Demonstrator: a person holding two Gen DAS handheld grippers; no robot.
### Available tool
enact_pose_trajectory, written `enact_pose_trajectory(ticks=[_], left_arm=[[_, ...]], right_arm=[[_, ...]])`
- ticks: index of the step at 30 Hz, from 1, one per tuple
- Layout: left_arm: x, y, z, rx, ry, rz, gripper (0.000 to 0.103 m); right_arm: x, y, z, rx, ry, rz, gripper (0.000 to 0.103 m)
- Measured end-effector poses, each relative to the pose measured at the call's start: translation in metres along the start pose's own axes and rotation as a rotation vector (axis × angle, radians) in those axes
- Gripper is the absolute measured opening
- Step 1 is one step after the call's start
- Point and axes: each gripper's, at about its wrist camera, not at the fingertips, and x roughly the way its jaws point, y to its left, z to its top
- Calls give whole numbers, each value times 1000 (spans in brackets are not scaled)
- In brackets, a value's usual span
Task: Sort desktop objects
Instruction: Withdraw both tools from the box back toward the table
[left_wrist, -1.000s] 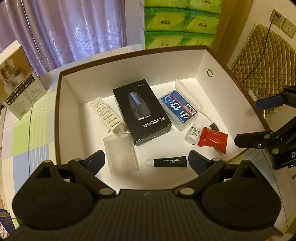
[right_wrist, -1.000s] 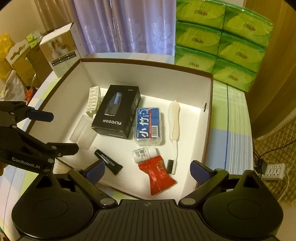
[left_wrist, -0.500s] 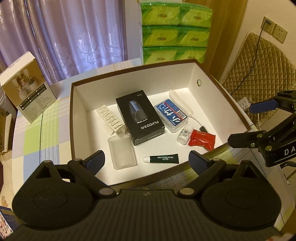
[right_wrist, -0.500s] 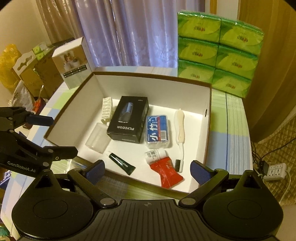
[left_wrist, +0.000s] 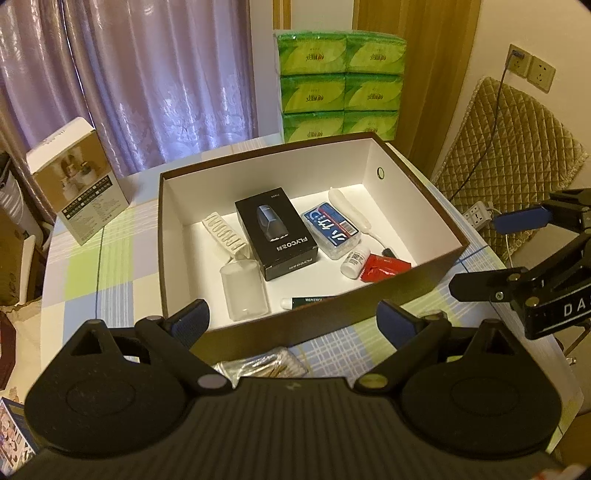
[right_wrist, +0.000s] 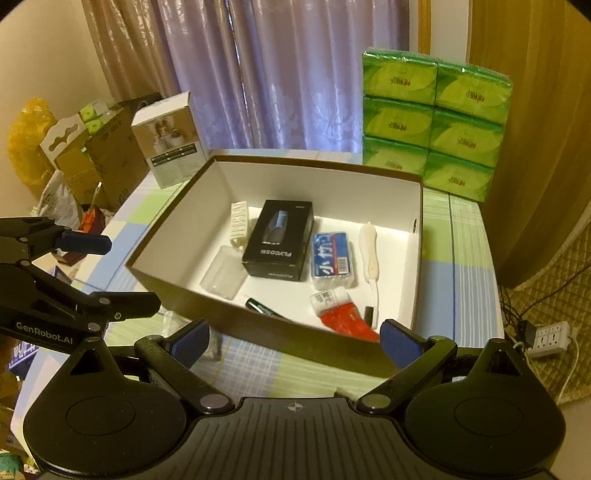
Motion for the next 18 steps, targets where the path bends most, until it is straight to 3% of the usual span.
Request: enact_pose_trajectory(ticks=[18], left_arm=[[-50, -17, -47, -18, -64, 61, 96]], right_arm=[[-41, 18, -36, 28, -116, -12, 96]])
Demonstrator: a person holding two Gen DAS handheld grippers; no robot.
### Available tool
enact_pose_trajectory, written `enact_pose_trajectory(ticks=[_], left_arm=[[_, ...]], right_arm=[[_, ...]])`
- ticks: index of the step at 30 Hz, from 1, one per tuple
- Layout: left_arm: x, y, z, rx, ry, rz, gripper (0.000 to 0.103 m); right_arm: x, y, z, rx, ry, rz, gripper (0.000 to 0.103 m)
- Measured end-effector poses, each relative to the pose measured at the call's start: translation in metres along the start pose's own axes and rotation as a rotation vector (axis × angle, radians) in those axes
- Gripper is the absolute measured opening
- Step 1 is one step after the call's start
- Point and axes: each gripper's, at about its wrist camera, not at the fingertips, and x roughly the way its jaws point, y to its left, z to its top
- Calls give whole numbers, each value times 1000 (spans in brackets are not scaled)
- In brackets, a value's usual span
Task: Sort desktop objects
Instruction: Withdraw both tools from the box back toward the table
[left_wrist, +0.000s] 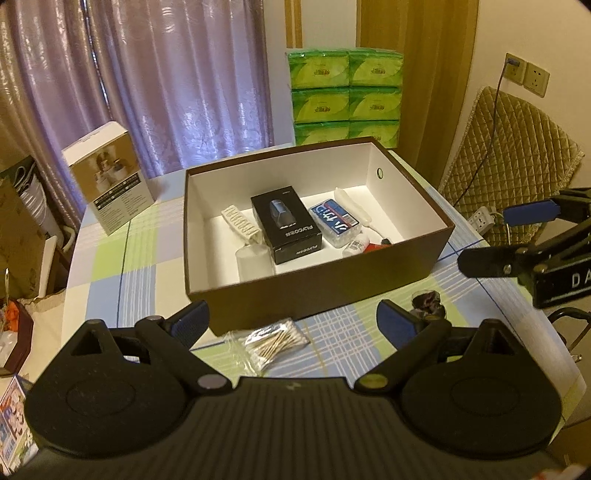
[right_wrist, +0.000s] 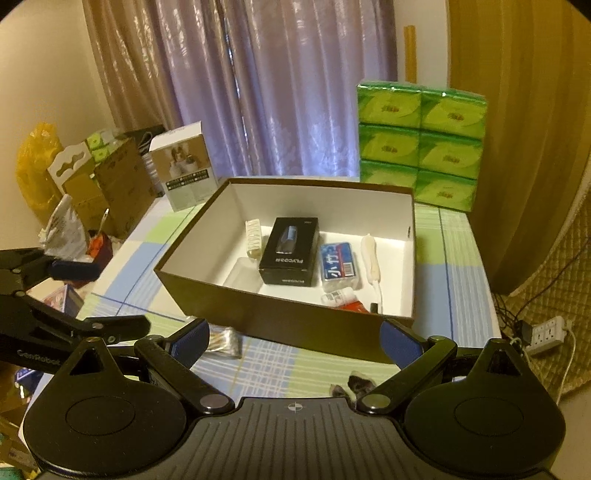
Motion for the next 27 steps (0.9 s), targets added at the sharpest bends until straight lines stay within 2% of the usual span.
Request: enact_pose_trajectory(ticks=[3, 16, 27], left_arm=[[-5, -1, -10, -16, 0, 9, 96], [-18, -5, -50, -65, 12, 23, 96], [-16, -6, -73, -97, 28, 31, 96]], right_arm=[[-3, 2, -11, 3, -6, -27, 96], [-17, 9, -50, 23, -35, -40, 96], [-11, 5, -81, 69, 17, -38, 96]])
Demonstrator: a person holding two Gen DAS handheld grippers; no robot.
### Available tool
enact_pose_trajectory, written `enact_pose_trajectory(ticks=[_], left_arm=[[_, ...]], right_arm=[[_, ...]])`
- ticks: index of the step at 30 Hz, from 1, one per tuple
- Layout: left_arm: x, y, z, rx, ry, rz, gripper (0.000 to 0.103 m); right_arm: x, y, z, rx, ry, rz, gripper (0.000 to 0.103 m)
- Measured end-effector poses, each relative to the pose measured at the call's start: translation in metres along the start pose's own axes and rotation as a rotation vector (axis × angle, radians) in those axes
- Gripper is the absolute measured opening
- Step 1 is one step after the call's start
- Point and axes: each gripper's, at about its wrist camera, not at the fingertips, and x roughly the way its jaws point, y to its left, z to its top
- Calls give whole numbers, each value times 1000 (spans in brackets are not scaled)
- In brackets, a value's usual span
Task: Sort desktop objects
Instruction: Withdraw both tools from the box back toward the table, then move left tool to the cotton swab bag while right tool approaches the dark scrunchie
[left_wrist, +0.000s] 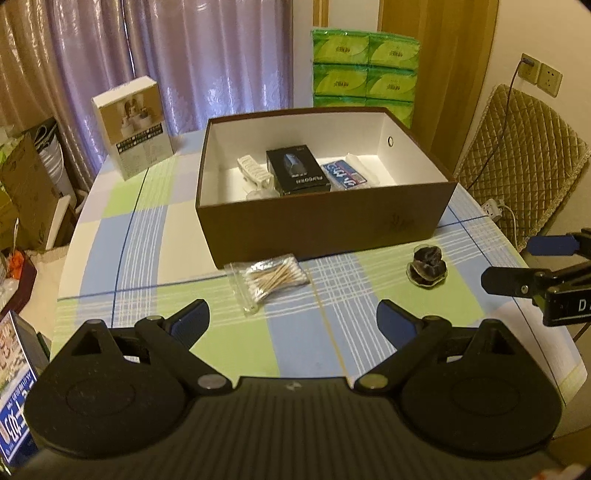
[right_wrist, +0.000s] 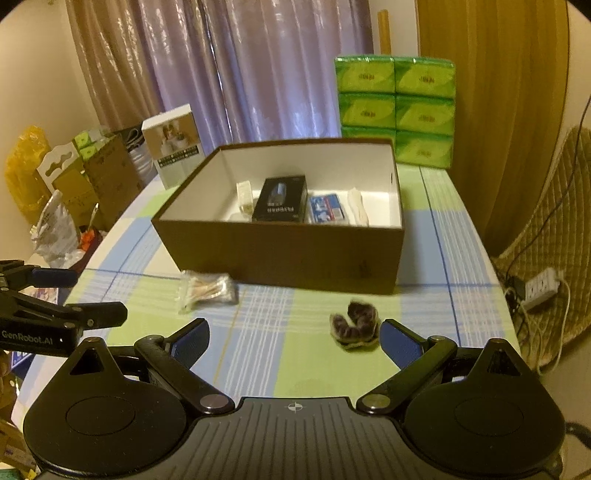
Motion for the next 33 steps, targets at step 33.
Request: enact_pose_trajectory(ticks=[33], left_arm=[[76, 6, -3, -91, 125, 54, 96]], right_arm=[[69, -24, -18, 15, 118, -53, 96]])
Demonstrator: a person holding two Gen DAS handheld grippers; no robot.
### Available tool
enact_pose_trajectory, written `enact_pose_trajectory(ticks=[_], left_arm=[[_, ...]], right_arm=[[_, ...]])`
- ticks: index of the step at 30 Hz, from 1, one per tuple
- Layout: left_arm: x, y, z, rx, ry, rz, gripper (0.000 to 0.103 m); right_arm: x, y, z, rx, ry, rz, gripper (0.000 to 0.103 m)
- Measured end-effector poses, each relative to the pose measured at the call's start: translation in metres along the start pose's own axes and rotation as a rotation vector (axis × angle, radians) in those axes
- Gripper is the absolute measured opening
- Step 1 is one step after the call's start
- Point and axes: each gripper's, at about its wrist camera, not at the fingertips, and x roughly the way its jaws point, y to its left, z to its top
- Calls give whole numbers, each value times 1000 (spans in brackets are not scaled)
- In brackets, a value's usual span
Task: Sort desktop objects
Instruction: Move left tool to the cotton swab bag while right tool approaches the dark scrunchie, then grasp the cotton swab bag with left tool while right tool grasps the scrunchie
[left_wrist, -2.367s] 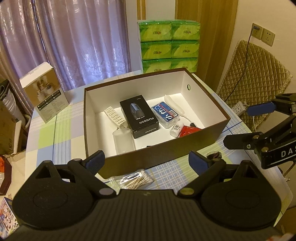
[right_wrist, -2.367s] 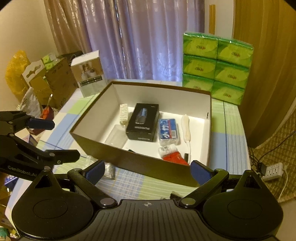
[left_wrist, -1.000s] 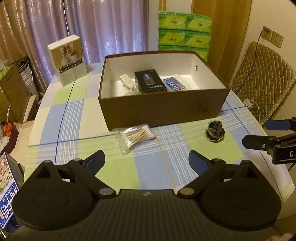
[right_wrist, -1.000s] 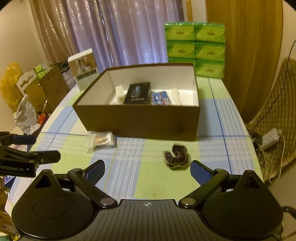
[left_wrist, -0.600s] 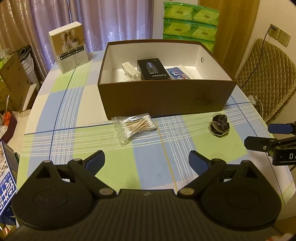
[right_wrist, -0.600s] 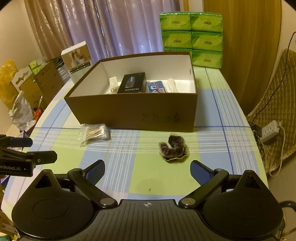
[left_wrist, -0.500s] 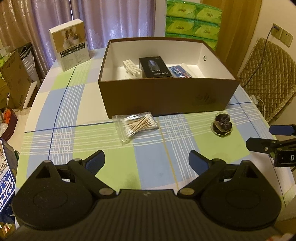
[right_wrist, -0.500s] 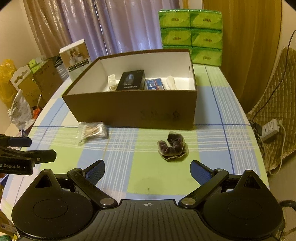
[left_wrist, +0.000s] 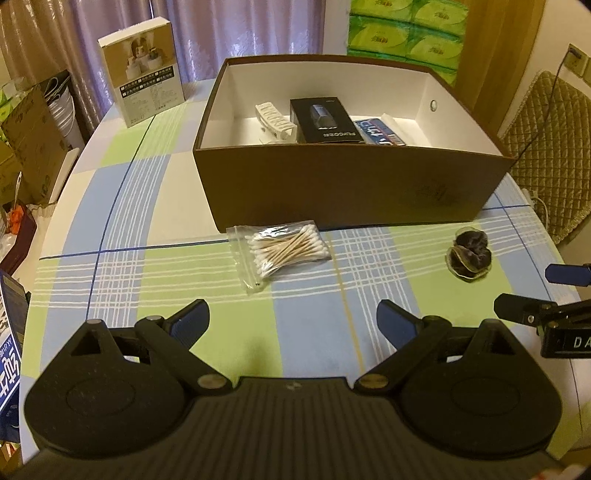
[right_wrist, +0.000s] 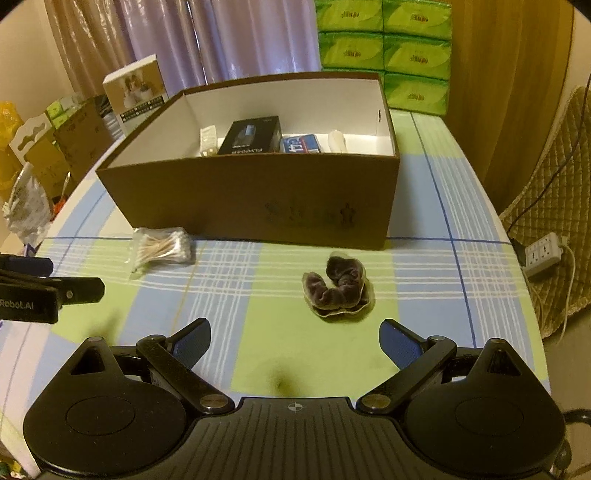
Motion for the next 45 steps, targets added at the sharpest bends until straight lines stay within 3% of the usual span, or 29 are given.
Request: enact_pose_trajectory(ticks=[23, 26, 28, 31, 45], left_arm=[[80, 3, 23, -11, 55, 20, 96], [88, 5, 25, -15, 64, 29, 96], [93, 7, 26, -24, 70, 38, 96], [98, 9, 28, -43, 69, 43, 96], [129, 2, 40, -66, 36, 79, 94]], right_arm=[[80, -31, 17, -27, 29, -32, 83], [87, -33, 18, -40, 44, -23, 69], [88, -35, 18, -52, 39, -36, 50], [88, -44, 18, -33, 34, -46, 38], [88, -62, 23, 23, 42, -64, 35]])
